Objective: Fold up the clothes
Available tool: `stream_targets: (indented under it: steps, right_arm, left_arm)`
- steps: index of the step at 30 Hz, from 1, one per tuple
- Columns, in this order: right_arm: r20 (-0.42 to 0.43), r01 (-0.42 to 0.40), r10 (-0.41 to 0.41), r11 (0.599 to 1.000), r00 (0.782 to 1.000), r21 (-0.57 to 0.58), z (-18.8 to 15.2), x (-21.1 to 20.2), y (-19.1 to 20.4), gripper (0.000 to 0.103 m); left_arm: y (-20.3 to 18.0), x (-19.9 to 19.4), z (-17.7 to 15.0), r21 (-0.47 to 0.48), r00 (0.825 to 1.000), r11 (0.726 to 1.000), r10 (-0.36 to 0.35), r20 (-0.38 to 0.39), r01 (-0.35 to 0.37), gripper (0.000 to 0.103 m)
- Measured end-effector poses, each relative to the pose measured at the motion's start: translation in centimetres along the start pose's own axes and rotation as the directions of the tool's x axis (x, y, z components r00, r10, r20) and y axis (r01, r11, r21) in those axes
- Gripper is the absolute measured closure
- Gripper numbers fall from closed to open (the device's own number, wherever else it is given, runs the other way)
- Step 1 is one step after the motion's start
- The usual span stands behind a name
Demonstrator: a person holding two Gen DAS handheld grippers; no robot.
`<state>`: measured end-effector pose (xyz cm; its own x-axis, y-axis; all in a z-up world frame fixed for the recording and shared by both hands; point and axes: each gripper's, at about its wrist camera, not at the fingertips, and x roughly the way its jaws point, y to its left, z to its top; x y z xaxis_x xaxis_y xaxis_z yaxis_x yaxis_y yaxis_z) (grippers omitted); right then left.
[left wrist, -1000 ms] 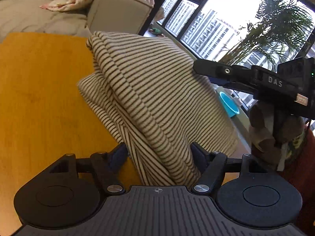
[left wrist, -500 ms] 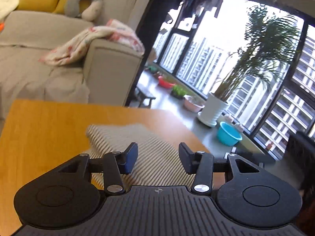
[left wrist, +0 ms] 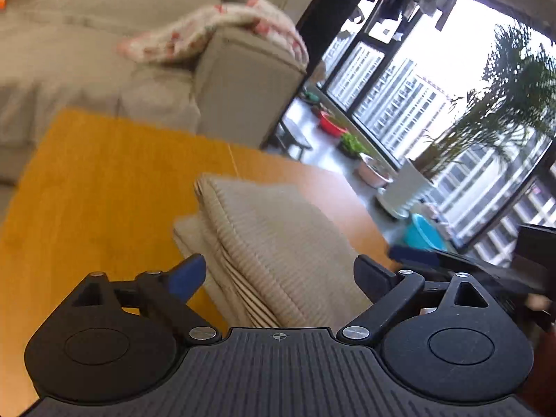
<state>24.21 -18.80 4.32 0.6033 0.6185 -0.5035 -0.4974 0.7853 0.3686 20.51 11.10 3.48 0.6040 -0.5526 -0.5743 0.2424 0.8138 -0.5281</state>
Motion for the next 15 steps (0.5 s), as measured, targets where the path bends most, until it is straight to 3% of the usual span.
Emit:
stream_targets:
  steps: [4,5,7,15]
  right_arm:
    - [-0.071,-0.016,0.026,0.989,0.997,0.144,-0.1,3.4,-3.1,0.016]
    - [-0.091,-0.013,0.027,0.988,0.996,0.156,-0.4,4.3,-3.3,0.016]
    - [-0.116,-0.020,0.038,0.989,0.993,0.148,-0.8,6.0,-3.2,0.024]
    - [-0.048,-0.007,0.012,0.994,0.999,0.109,1.2,12.6,-1.9,0.028]
  left_arm:
    - [0.1,2.9,-1.8,0.017,0.996,1.000,0.027,-0.079,-0.026,0.009]
    - [0.2,3.4,-2.1,0.035,0.997,0.999,0.023,-0.080,-0.020,0.020]
    - [0.8,3.5,-1.7,0.066,0.998,0.998,0.025,-0.062,-0.021,0.025]
    - [5.4,4.4,3.0,0.116,0.997,0.990,0.074,0.023,-0.076,0.027]
